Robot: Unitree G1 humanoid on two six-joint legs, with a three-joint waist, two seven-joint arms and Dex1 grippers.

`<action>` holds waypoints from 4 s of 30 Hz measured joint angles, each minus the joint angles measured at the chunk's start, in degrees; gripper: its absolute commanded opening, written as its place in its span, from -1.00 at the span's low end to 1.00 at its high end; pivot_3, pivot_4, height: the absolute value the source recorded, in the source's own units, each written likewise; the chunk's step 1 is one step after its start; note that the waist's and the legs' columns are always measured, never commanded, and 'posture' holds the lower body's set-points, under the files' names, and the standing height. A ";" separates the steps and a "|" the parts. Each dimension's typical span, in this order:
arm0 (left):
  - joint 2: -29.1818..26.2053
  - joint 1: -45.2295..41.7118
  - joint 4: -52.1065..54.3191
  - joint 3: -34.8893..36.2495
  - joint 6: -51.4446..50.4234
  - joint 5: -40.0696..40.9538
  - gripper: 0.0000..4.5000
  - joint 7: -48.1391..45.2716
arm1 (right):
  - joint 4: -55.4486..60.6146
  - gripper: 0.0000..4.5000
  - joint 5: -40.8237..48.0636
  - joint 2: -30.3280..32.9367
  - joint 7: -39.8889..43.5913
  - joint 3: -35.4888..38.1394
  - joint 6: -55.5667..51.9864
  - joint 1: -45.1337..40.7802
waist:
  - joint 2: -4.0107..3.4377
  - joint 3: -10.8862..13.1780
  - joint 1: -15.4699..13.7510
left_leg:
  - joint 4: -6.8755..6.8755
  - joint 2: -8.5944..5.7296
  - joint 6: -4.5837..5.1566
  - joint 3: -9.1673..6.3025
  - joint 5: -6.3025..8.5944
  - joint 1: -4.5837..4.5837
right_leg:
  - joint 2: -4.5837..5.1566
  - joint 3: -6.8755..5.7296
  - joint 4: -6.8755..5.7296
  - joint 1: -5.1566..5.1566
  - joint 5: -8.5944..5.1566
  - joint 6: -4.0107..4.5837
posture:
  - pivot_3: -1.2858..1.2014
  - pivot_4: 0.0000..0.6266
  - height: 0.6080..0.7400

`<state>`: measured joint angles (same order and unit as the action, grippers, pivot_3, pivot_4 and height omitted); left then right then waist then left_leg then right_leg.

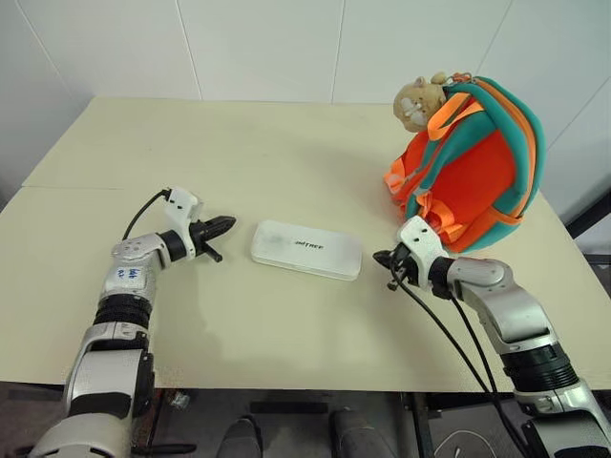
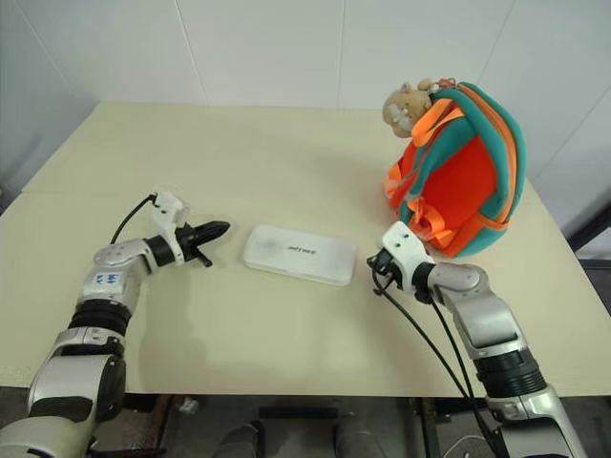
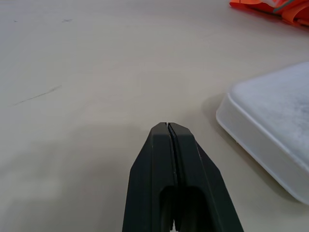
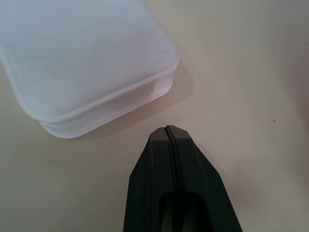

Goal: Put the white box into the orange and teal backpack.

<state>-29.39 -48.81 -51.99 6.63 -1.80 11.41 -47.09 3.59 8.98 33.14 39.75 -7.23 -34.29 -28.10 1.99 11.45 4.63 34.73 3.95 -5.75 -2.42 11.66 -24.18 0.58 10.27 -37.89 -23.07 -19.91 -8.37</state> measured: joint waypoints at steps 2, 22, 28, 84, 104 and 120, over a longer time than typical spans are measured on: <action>0.57 -1.24 -2.38 0.00 0.54 -0.17 -0.99 -0.09 | 0.84 -1.00 -0.02 -0.14 -0.27 -0.07 -0.72 0.07 | 0.00 0.00 0.08 | -0.01 0.00 0.00 -0.02 0.00 0.01 | 0.00 -0.01 -0.01 0.00 0.00 0.00 | 0.03 -0.52 1.00; 4.60 -4.89 -9.29 0.14 2.46 -0.22 -0.99 -8.16 | 5.37 -1.00 0.03 -2.10 -1.31 -0.55 -3.98 1.88 | 0.00 0.00 -0.23 | 0.02 -0.03 0.00 -0.14 0.00 0.01 | 0.00 -0.06 0.01 0.09 0.00 -0.02 | 0.03 -0.52 1.00; 3.63 -3.87 -5.70 0.08 -0.64 -0.21 -0.99 -9.91 | 5.38 -1.00 0.18 -2.27 -0.60 -0.61 -4.61 1.87 | 0.00 0.00 -0.12 | -0.02 -0.03 0.00 -0.14 0.00 0.01 | 0.00 -0.07 0.03 0.10 0.00 -0.02 | 0.03 -0.52 1.00; -5.89 22.16 51.39 -2.68 -46.40 7.53 -0.99 -12.40 | 14.12 -1.00 11.78 9.42 14.43 3.53 -17.27 5.53 | 0.05 0.03 -0.09 | -0.06 -0.02 0.02 -0.25 0.02 0.03 | 0.02 -0.12 0.28 0.24 0.00 -0.01 | 0.03 -0.52 1.00; -5.17 18.31 50.72 4.80 -43.36 11.06 -0.99 2.79 | 14.41 -1.00 15.22 12.60 15.00 5.18 -16.51 5.88 | 0.09 0.05 -0.15 | -0.11 -0.02 0.05 -0.25 0.04 0.03 | 0.03 -0.12 0.41 0.28 0.01 -0.03 | 0.03 -0.52 1.00; -7.30 19.79 50.94 6.97 -45.61 14.93 -0.99 4.54 | 18.38 -1.00 18.16 13.69 14.91 5.64 -16.36 8.52 | 0.11 0.06 -0.17 | -0.14 -0.02 0.05 -0.25 0.04 0.03 | 0.03 -0.12 0.45 0.29 0.01 -0.03 | 0.03 -0.52 1.00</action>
<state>-36.69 -29.01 -1.06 13.60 -47.41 26.34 -42.55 21.97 27.14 46.83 54.67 -1.59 -50.65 -19.57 2.10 11.51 4.46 34.59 3.93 -5.69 -2.67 11.70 -24.15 0.61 10.16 -37.44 -22.79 -19.90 -8.40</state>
